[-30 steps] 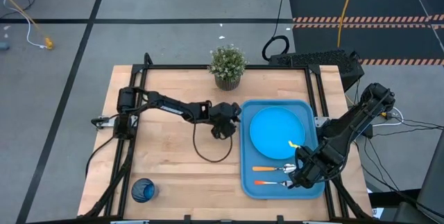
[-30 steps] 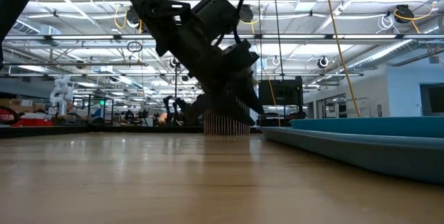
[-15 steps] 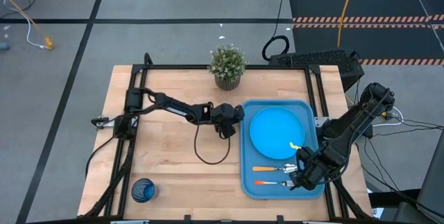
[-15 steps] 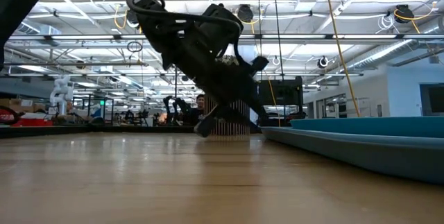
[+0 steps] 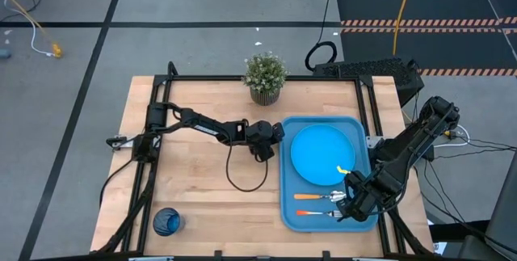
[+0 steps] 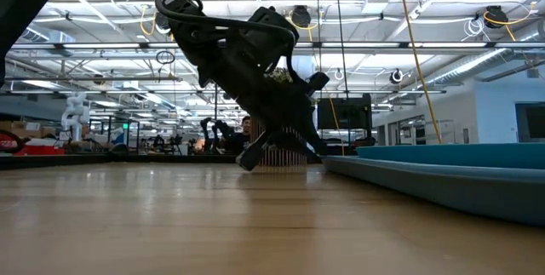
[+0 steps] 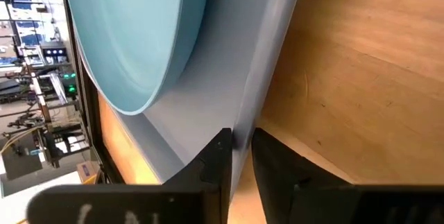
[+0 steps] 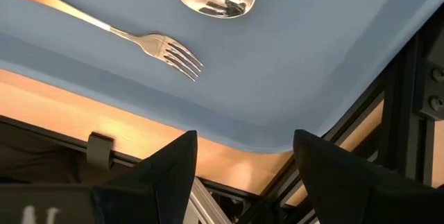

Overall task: Pick and place plate/cup/fork/spoon on tray
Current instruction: Move the blue tray to the center of the table

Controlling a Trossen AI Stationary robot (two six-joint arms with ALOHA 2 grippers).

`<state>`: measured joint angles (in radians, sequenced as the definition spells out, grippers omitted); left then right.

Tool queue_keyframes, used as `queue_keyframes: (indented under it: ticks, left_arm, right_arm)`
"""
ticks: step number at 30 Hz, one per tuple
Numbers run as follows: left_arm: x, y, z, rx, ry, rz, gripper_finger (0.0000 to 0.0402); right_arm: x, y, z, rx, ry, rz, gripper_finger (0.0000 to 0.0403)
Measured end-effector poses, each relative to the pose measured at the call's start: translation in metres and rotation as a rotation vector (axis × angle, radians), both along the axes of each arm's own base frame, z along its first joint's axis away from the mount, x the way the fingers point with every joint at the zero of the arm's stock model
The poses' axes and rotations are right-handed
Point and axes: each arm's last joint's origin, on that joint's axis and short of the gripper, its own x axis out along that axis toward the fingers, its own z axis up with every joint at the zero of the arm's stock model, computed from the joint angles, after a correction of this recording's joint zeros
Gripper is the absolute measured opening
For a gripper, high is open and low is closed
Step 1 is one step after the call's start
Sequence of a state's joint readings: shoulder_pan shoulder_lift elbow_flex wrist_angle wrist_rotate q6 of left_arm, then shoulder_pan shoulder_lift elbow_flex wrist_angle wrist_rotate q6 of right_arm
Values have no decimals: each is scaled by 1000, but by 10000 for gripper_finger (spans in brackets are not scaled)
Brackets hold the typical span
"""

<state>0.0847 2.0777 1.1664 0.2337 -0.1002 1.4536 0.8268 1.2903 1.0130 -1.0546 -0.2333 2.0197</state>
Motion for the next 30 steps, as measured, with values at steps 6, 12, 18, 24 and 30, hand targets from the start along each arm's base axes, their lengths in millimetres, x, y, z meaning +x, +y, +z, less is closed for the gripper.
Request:
queue_keyframes:
  ticks: [6,12,18,24,30]
  left_arm:
    - [0,0,0,-10,4,12,25]
    - [-1,0,-1,-10,14,29,27]
    - [-2,1,-1,-27,16,77,30]
    - [-4,1,-2,-17,51,101,30]
    - [-5,2,-3,-85,37,186,30]
  right_arm:
    - [0,0,0,0,0,1,231]
    - [0,0,0,0,-1,4,231]
    - [0,0,0,0,-4,13,231]
    - [0,0,0,-1,-6,24,231]
    - [0,-3,-1,-58,-36,40,231]
